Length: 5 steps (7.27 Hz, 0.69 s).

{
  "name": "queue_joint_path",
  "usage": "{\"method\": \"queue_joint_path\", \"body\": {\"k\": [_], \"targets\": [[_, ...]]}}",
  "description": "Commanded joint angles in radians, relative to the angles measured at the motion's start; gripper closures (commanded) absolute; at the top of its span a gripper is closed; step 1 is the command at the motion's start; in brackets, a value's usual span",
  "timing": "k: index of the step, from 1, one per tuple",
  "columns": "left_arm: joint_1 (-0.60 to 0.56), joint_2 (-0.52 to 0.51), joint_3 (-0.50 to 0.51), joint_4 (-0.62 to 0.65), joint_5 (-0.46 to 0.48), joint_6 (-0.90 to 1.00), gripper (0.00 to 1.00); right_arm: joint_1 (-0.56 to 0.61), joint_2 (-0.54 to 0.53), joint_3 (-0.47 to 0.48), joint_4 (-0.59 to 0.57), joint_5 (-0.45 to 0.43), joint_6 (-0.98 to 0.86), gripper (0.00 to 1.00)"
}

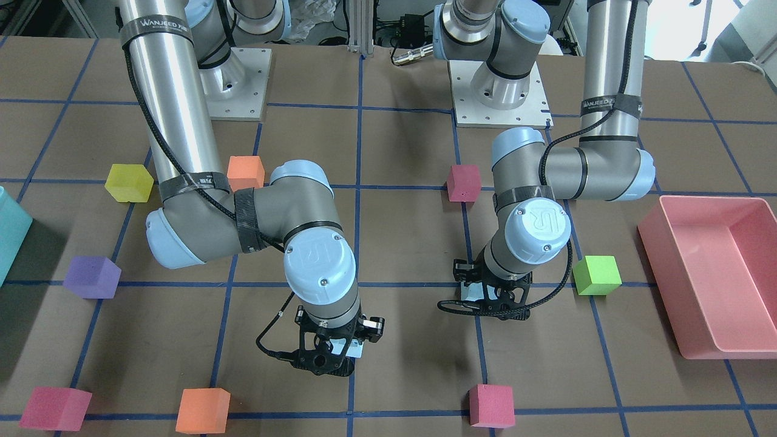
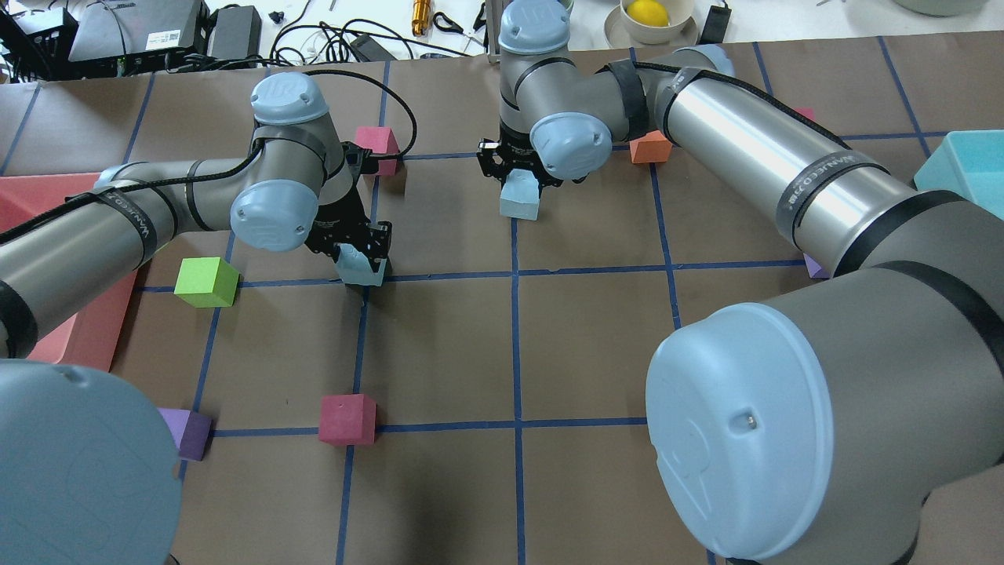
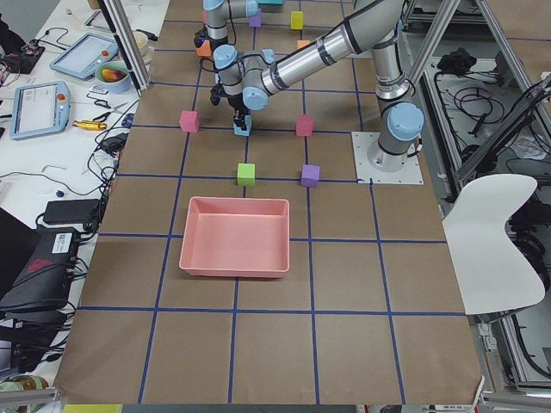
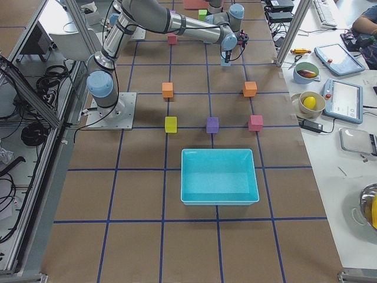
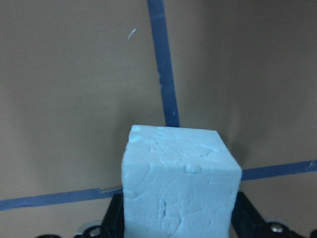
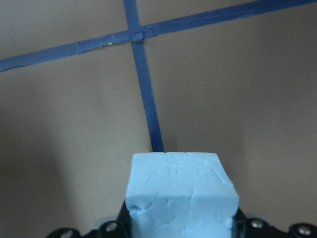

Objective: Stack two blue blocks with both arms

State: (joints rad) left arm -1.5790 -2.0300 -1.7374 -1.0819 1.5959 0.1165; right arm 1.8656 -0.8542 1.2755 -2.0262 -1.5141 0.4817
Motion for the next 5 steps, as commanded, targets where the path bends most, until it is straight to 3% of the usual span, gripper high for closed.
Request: {"method": "queue_joint_path", "body": {"k": [1, 2, 3, 4, 5], "targets": [[0.013, 0.010, 0.036, 0.026, 0.001, -0.005, 1.00, 0.009, 0.010, 0.004, 0.006, -0.001, -0.003, 1.00], [0.013, 0.010, 0.065, 0.013, -0.001, -0.033, 1.00, 0.010, 0.010, 0.007, 0.006, -0.001, 0.000, 0.81], [0.011, 0.017, 0.084, 0.002, -0.004, -0.053, 1.00, 0.010, 0.012, 0.005, 0.003, 0.000, -0.002, 0.79], [0.011, 0.022, 0.119, -0.048, -0.004, -0.054, 1.00, 0.010, 0.014, 0.005, 0.001, 0.000, -0.006, 0.58], [0.007, 0.022, 0.168, -0.105, -0.004, -0.057, 1.00, 0.010, 0.014, 0.010, -0.002, -0.001, -0.009, 0.01]]}}
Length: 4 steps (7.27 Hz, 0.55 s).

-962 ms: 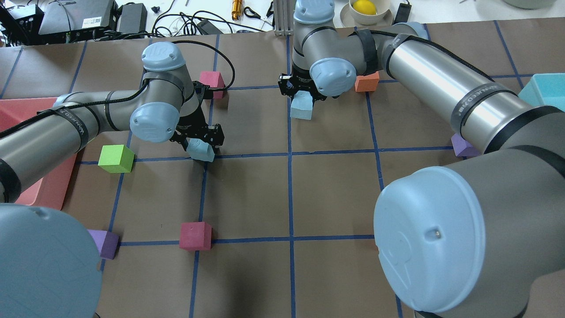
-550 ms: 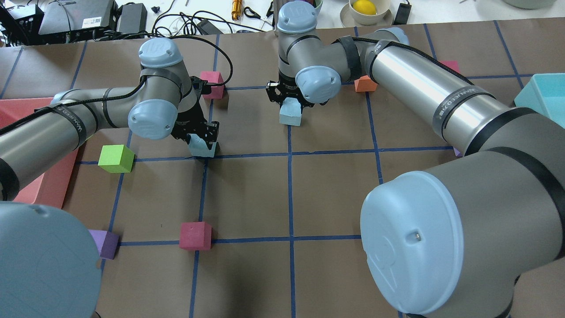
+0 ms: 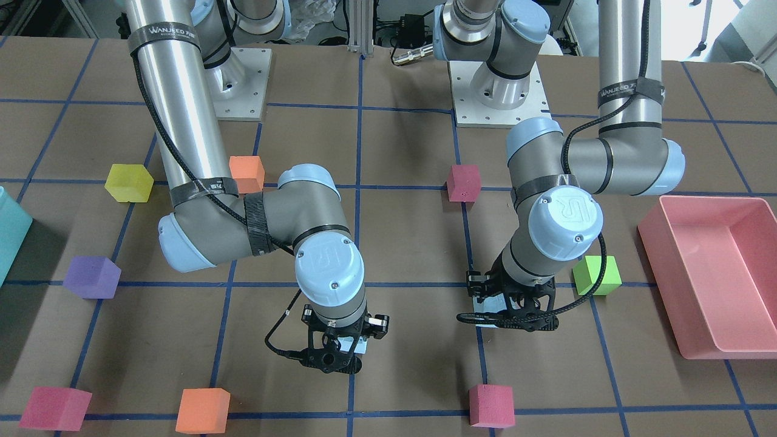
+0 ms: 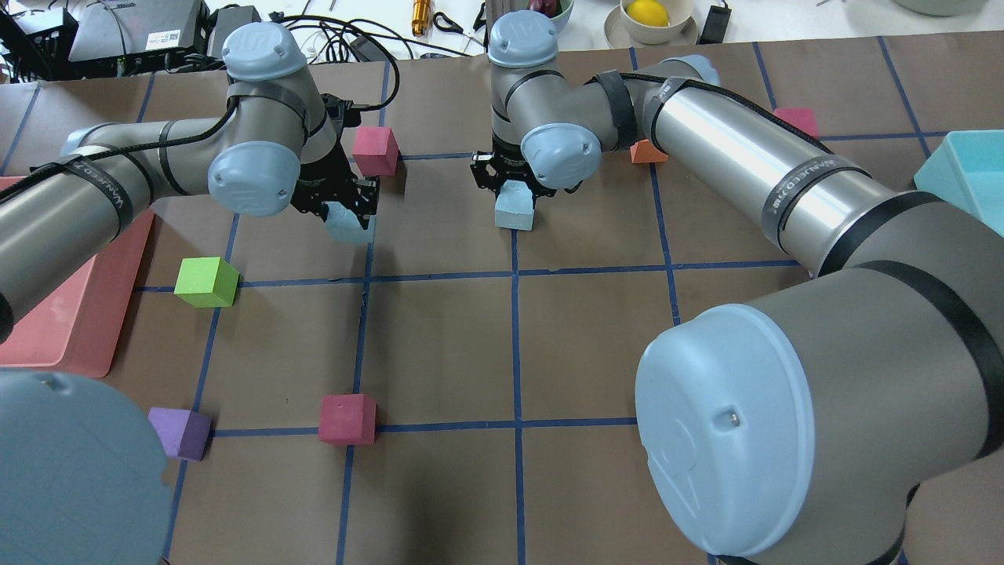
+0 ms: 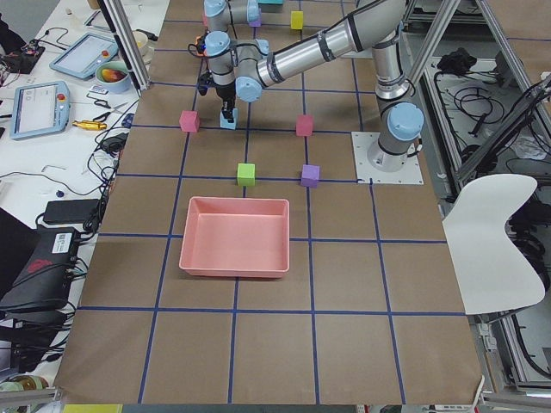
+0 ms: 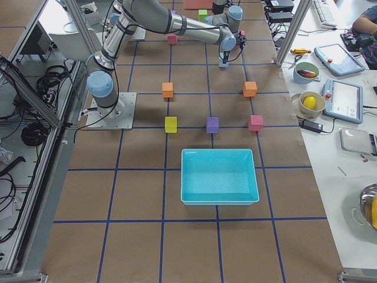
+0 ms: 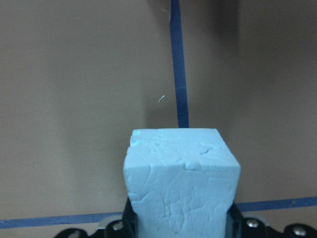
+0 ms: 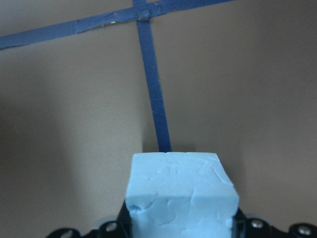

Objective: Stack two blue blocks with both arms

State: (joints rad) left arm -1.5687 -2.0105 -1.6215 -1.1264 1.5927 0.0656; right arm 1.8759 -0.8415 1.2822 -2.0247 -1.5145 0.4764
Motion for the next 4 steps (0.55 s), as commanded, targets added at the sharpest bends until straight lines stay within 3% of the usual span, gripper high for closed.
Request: {"method": "queue_joint_path", "body": {"k": [1, 4], "targets": [[-0.007, -0.010, 0.083, -0.084, 0.000, -0.033, 1.00, 0.000, 0.001, 0.006, -0.002, -0.007, -0.004, 0.00], [-0.010, -0.001, 0.092, -0.084, -0.002, -0.041, 1.00, -0.006, -0.030, -0.004, 0.006, -0.004, 0.002, 0.00]]}}
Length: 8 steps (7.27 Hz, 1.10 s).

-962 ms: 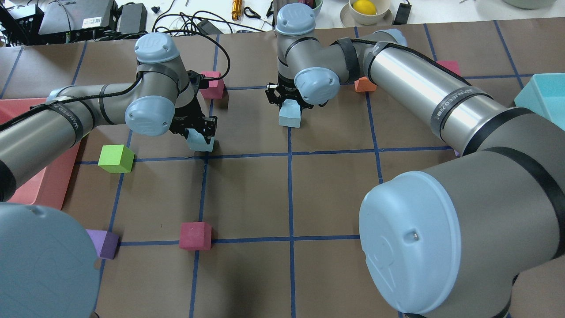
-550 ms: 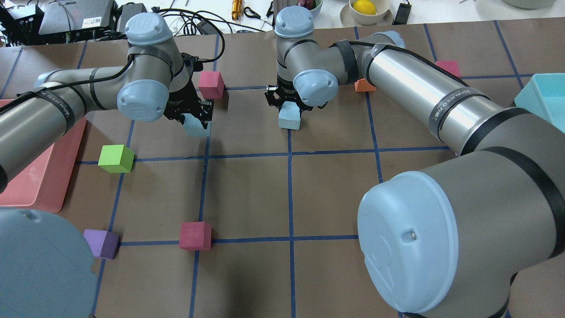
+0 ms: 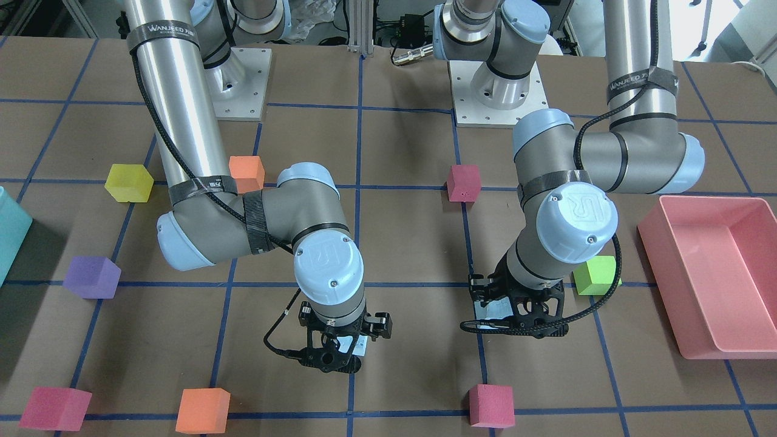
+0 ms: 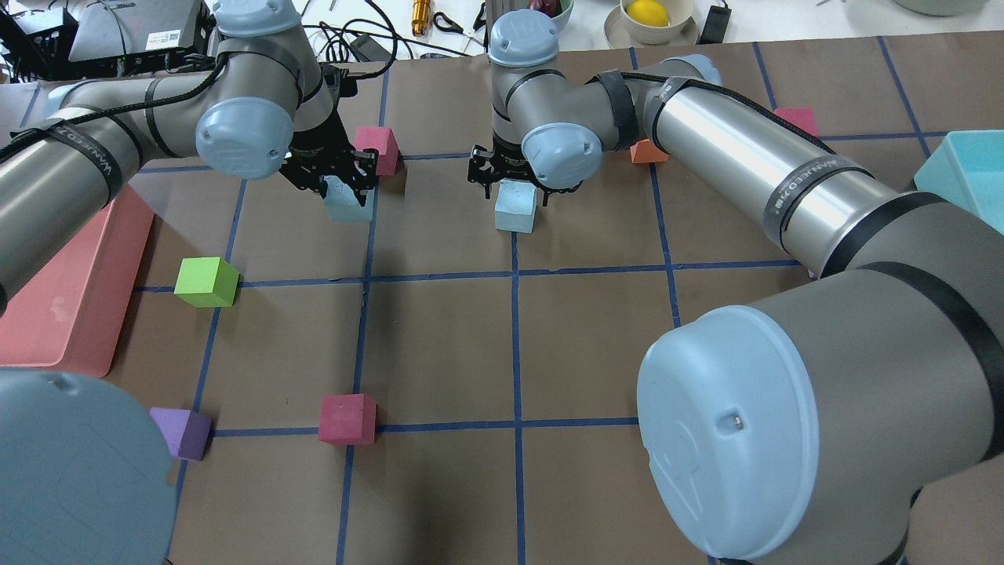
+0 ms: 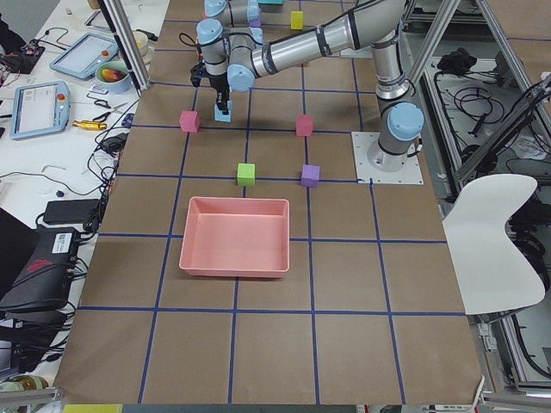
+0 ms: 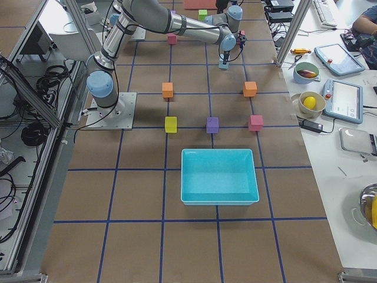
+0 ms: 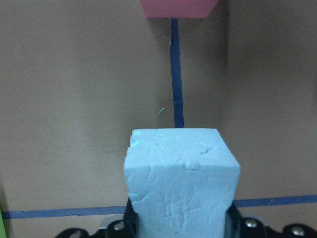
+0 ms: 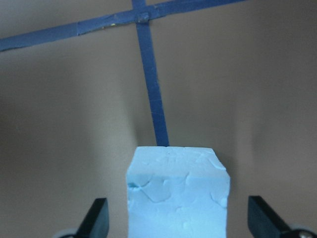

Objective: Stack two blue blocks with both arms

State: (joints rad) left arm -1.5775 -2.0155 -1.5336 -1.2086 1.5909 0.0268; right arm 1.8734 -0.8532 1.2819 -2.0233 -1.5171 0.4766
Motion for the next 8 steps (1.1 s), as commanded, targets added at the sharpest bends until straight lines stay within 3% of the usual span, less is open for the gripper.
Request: {"method": "queue_joint_path", "body": {"k": [1, 3, 6, 8], "targets": [[-0.007, 0.008, 0.004, -0.002, -0.008, -0.007, 1.00, -0.043, -0.076, -0.009, 0.088, -0.009, -0.019, 0.00], [-0.038, 0.001, 0.019, 0.000, -0.043, -0.085, 1.00, -0.167, -0.205, 0.010, 0.238, -0.005, -0.152, 0.00], [-0.183, -0.069, 0.200, -0.038, -0.049, -0.175, 1.00, -0.262, -0.410, 0.075, 0.472, -0.017, -0.317, 0.00], [-0.269, -0.144, 0.248, 0.000, -0.051, -0.279, 1.00, -0.270, -0.528, 0.187, 0.465, -0.018, -0.323, 0.00]]}}
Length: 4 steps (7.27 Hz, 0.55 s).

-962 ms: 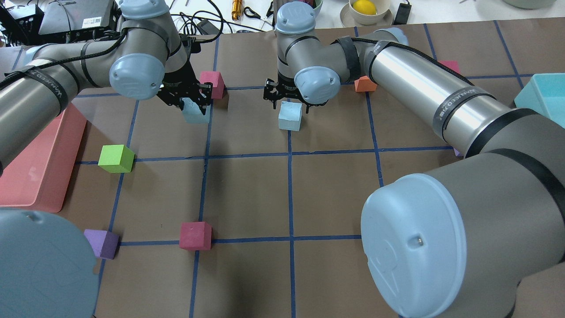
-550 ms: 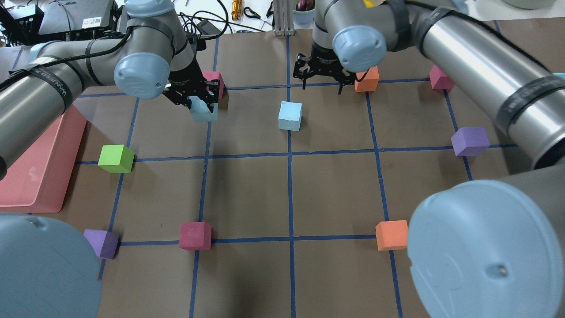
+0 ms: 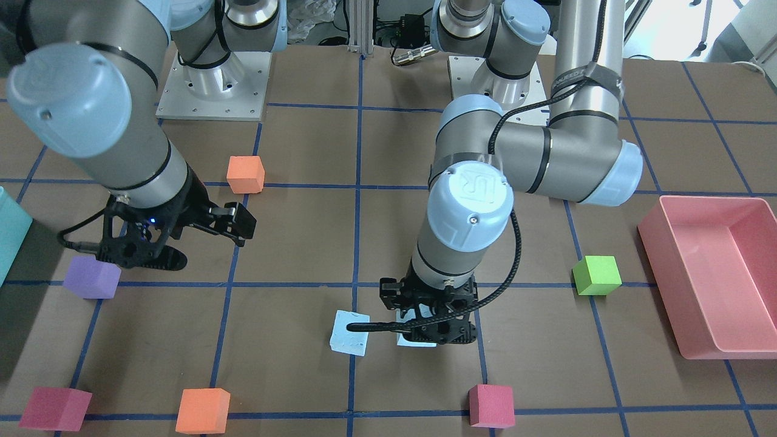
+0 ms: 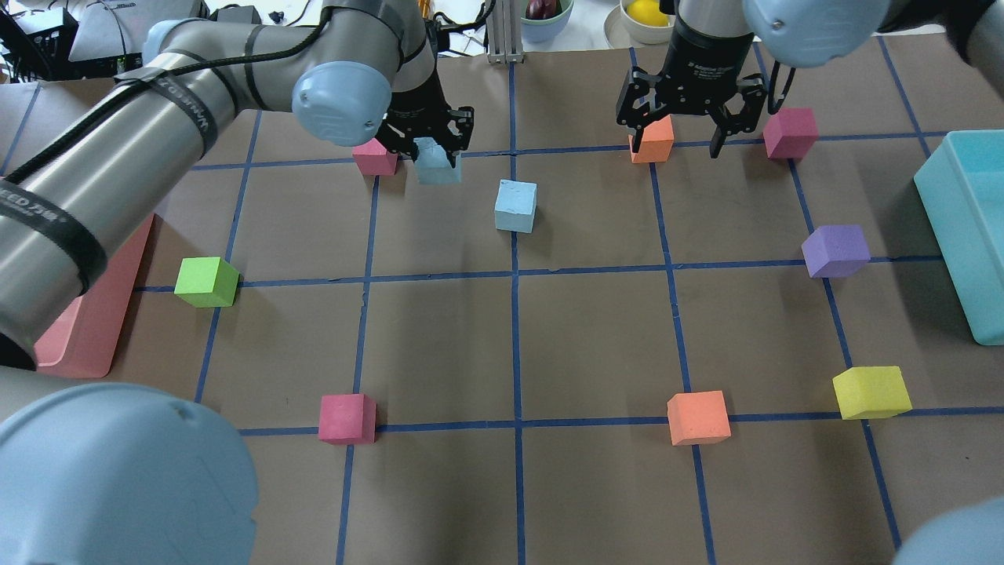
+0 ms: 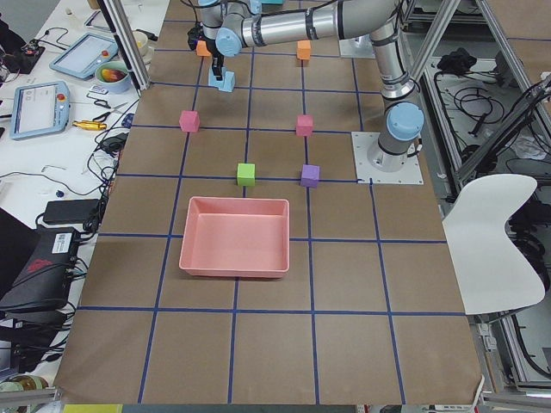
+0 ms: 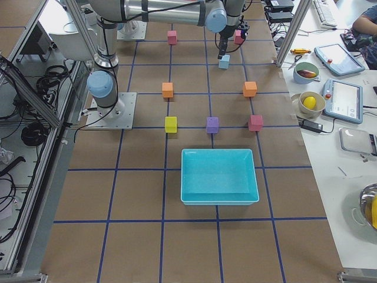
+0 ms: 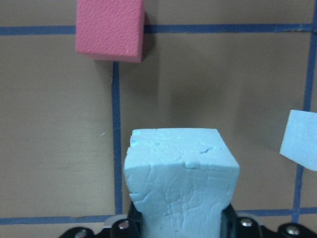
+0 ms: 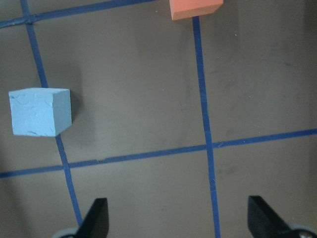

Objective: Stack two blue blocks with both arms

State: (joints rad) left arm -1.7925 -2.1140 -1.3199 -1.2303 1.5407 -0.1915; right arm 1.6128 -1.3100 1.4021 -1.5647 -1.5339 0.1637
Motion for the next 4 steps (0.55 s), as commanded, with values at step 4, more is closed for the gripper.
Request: {"method": "queue_joint_path", "body": {"k": [4], "targets": [[-0.123, -0.109, 0.050, 0.046, -0.001, -0.120, 1.00, -0.037, -0.145, 0.095, 0.015, -0.048, -0.010, 0.00]]}}
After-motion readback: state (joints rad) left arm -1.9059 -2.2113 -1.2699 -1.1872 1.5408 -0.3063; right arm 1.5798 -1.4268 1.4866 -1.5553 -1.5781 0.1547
